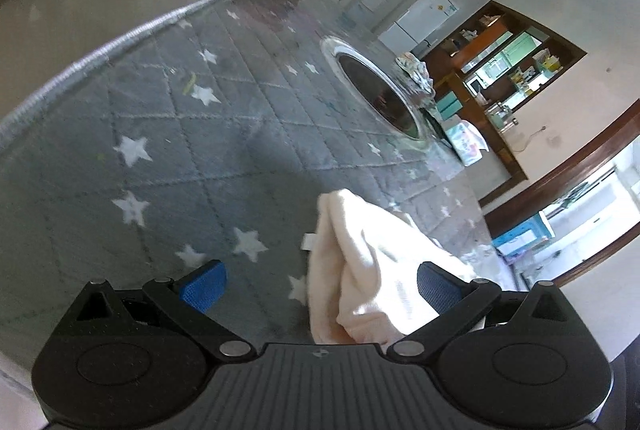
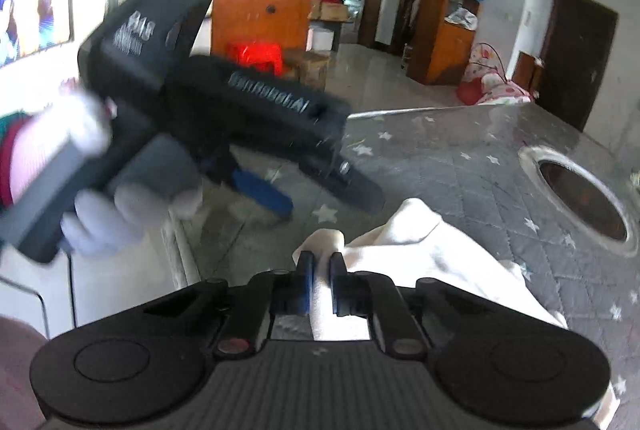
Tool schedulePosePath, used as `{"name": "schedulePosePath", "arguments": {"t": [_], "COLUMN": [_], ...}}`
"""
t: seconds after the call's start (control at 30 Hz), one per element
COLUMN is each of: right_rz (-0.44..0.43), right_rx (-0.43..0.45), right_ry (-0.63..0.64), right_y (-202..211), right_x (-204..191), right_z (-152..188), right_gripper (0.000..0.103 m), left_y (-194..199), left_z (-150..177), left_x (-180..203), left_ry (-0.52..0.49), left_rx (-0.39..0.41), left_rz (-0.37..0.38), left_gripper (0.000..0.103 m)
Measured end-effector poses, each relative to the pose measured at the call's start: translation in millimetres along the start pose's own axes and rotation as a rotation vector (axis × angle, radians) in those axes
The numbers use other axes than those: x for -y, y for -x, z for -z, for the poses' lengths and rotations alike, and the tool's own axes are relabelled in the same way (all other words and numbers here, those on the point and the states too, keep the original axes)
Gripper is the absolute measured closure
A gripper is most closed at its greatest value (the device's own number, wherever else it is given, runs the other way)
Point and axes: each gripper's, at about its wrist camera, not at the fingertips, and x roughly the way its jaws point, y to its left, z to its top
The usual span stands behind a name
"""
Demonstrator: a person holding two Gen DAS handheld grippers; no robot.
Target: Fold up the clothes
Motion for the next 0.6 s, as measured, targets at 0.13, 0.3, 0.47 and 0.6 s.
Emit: {"name": "schedulePosePath", "arguments": {"t": [0.13,0.3,0.47,0.6], "right_rz": [-0.010,-0.025,-0.050,-0.069], "right_rx": [0.040,0.071,0.086,0.094], "right_ry": [-0.049,-0.068,-0.062,-0.056], "right_y": [16.7,28.9,34.6,35.9], "right_x": [9.6,14.8,14.9,12.8], "right_z": [-2.4,-2.7,-0.5,3.0], "right_gripper": [0.096,0.096,0.096,0.096], "left_y": [-10.1,-26.9,-45.3,-50.8], "left_z": [-1.1,-2.2,-2.2,0.0], "left_x": [4.4,12.8,12.5,9.4], "left_ry": [0.044,0.092,0.138,0.155], "left_rx": [-0.029,-0.079,-0.111,-0.122], "left_rz": [0.045,0.114,0.179,0.190], "left_gripper": [0.000,0.003,0.023,0.057]}}
